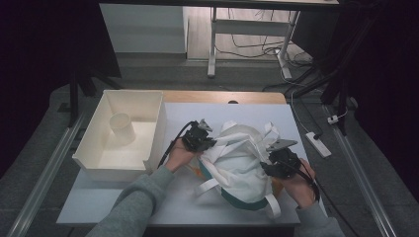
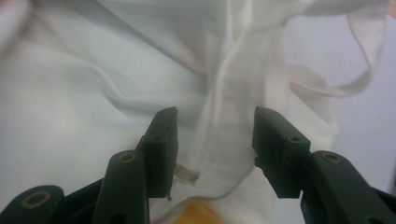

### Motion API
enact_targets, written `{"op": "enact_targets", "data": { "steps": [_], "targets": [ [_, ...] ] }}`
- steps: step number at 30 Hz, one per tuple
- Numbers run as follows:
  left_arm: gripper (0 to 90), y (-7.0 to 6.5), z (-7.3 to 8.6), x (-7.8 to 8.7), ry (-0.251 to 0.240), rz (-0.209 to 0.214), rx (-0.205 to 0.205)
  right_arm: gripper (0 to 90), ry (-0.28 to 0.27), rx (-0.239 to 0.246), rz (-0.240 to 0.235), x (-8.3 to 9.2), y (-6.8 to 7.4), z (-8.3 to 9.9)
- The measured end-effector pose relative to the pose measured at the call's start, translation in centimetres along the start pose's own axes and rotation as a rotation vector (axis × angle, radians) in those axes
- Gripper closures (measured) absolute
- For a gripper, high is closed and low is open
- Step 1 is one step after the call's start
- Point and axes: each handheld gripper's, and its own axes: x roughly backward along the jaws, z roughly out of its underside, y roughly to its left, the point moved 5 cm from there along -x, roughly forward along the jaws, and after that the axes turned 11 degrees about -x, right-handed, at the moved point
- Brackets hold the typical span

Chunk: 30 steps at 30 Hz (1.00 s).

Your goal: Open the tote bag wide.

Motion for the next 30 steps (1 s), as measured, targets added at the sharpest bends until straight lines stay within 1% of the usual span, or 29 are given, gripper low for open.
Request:
{"op": "enact_targets", "data": {
  "steps": [1,3,4,7,8,9,10,11,13,14,15,17,19,21,23,25,28,30],
  "targets": [
    [84.2,0.0,0.0,0.0,0.000,0.000,0.000,51.2,0.007,0.010,0.029,0.0,-0.2,0.1],
    [84.2,0.0,0.0,0.0,-0.001,0.000,-0.001,51.3,0.023,0.004,0.097,-0.1,-0.8,0.5],
    [84.2,0.0,0.0,0.0,-0.001,0.001,0.000,51.3,0.030,-0.005,0.109,-0.1,-1.2,0.7],
    [84.1,0.0,0.1,0.0,0.002,0.003,-0.001,51.7,0.041,-0.072,0.055,-0.5,-2.1,1.5],
    [84.1,0.0,0.1,0.0,0.002,0.003,-0.001,54.0,0.044,-0.093,0.034,-0.7,-2.3,1.7],
    [84.1,0.0,0.1,0.0,0.002,0.003,0.000,58.3,0.050,-0.115,0.002,-1.0,-2.5,1.9],
    [84.1,0.0,0.1,0.0,0.002,0.003,0.000,63.3,0.054,-0.141,-0.041,-1.2,-2.6,2.1],
    [84.1,0.0,0.1,0.0,0.003,0.002,-0.002,70.9,0.057,-0.155,-0.086,-1.3,-2.6,2.2],
    [84.2,0.0,0.1,0.0,0.003,0.003,-0.001,82.2,0.046,-0.158,-0.110,-1.2,-2.7,2.2],
    [84.1,0.0,0.1,-0.1,0.003,0.005,-0.002,85.2,0.039,-0.159,-0.122,-0.9,-2.8,2.1],
    [84.1,0.0,0.1,-0.1,0.002,0.005,0.001,86.5,0.031,-0.156,-0.120,-0.6,-2.9,1.9],
    [84.1,0.0,0.1,-0.1,0.000,0.006,0.001,87.5,0.013,-0.147,-0.086,0.2,-3.4,1.7],
    [84.0,0.0,0.2,-0.1,0.000,0.007,0.001,87.9,-0.014,-0.154,-0.046,1.0,-4.3,1.5],
    [83.9,0.0,0.2,-0.1,0.000,0.012,0.003,88.0,-0.035,-0.172,-0.015,1.5,-5.3,1.7],
    [84.0,0.0,0.3,-0.1,0.001,0.017,0.006,88.0,-0.030,-0.190,-0.006,1.1,-6.1,2.2],
    [83.9,0.0,0.3,-0.2,0.007,0.018,0.002,88.0,-0.010,-0.210,-0.009,0.1,-6.6,2.9],
    [83.9,-0.1,0.3,-0.3,0.007,0.020,0.006,87.8,0.016,-0.219,-0.019,-1.3,-6.6,3.6],
    [83.9,-0.1,0.3,-0.3,0.008,0.021,0.005,87.4,0.020,-0.219,-0.023,-1.6,-6.5,3.7]
  ]
}}
